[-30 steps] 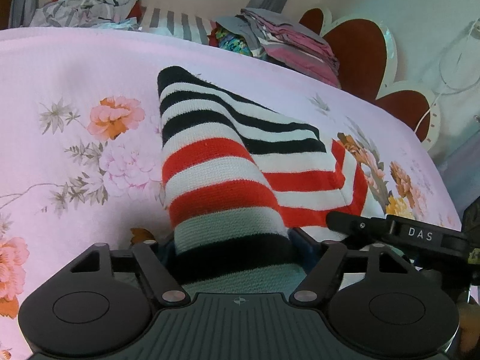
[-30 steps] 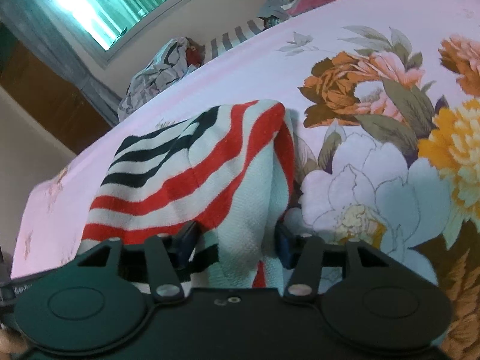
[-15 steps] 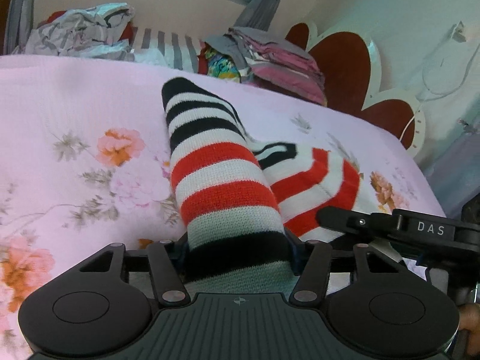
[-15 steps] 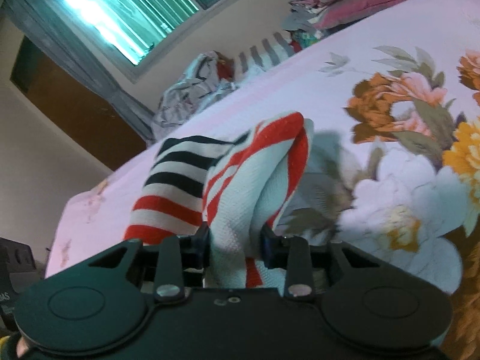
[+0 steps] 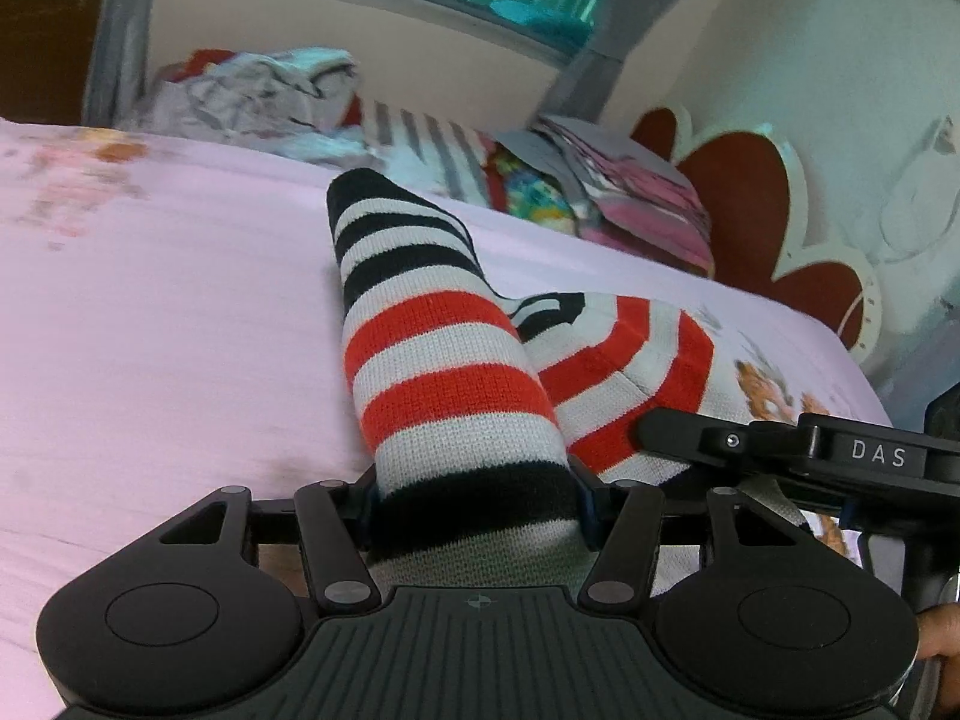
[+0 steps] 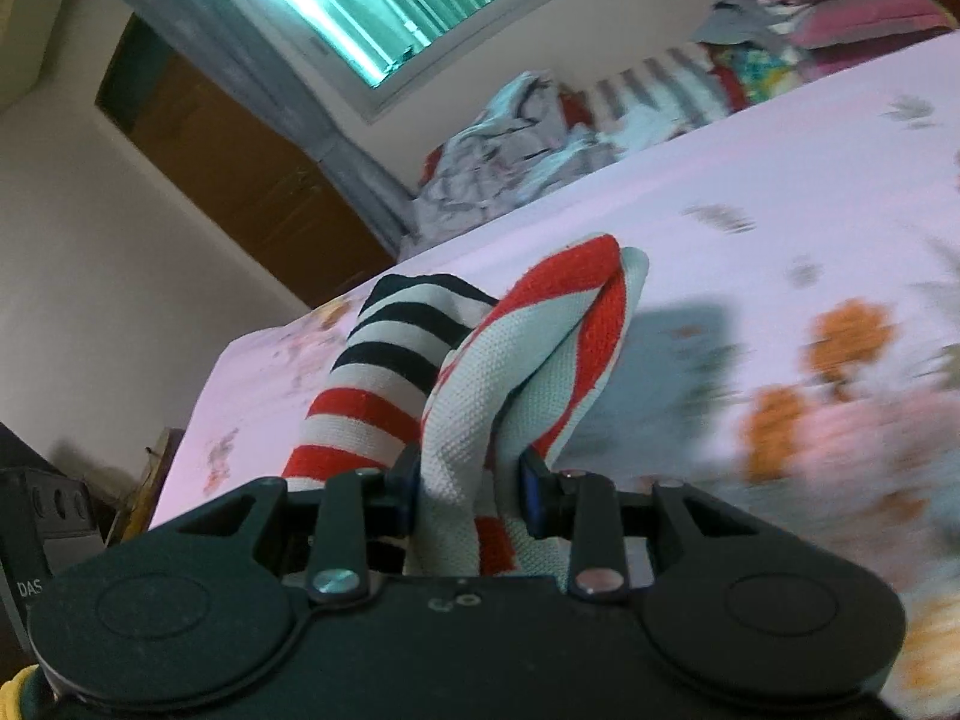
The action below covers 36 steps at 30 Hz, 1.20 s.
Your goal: Fold small clothes
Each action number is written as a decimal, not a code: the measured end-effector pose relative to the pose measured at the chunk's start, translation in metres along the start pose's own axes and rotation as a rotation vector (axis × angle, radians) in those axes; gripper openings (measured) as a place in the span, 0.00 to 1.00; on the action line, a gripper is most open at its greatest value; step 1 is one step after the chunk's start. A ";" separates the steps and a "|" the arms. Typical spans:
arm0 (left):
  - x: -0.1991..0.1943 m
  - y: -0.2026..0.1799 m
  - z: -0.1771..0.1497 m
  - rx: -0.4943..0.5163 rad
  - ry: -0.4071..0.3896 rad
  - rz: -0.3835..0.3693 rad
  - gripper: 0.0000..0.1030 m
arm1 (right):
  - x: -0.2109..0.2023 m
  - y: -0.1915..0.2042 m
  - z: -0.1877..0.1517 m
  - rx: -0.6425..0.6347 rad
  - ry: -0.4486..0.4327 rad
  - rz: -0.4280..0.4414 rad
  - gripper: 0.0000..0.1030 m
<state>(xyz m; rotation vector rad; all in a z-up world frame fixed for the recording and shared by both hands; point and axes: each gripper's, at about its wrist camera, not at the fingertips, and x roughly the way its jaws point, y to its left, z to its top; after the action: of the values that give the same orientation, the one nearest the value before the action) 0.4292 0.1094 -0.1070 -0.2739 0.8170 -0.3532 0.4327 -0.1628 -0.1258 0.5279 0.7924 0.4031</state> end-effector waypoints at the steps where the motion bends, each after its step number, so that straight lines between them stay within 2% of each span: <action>1: -0.007 0.020 0.003 0.000 -0.006 0.004 0.55 | 0.011 0.012 -0.004 0.004 -0.003 0.002 0.31; 6: -0.024 0.102 0.017 0.018 -0.019 0.047 0.55 | 0.075 0.067 -0.020 0.004 -0.009 0.005 0.30; 12: -0.024 0.174 0.019 0.007 -0.031 0.091 0.55 | 0.138 0.090 -0.034 0.010 0.029 -0.025 0.30; 14: -0.018 0.195 0.015 -0.013 -0.021 0.103 0.55 | 0.148 0.092 -0.037 -0.006 0.028 -0.071 0.30; 15: -0.015 0.206 0.010 -0.031 -0.016 0.099 0.57 | 0.150 0.090 -0.037 -0.004 0.030 -0.088 0.30; 16: -0.012 0.215 0.005 -0.039 -0.015 0.086 0.64 | 0.152 0.086 -0.038 0.001 0.040 -0.100 0.31; 18: -0.009 0.217 -0.002 0.021 -0.054 0.111 0.76 | 0.155 0.081 -0.040 -0.005 0.063 -0.146 0.35; 23: -0.007 0.211 0.006 0.018 -0.038 0.121 0.76 | 0.150 0.090 -0.042 -0.044 0.054 -0.210 0.45; 27: -0.031 0.201 0.012 0.080 -0.128 0.170 0.77 | 0.142 0.097 -0.027 -0.044 -0.021 -0.215 0.51; 29: -0.030 0.198 0.020 0.103 -0.142 0.171 0.77 | 0.144 0.102 -0.018 -0.042 -0.038 -0.205 0.51; 32: -0.022 0.199 0.027 0.047 -0.127 0.148 0.77 | 0.161 0.111 -0.010 -0.071 -0.048 -0.215 0.49; 36: -0.003 0.195 0.023 0.058 -0.095 0.177 0.77 | 0.190 0.116 -0.007 -0.129 -0.005 -0.268 0.43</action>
<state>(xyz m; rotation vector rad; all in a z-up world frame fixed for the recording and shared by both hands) 0.4835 0.2900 -0.1628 -0.1615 0.7298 -0.1965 0.5323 0.0321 -0.1689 0.2968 0.8145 0.2028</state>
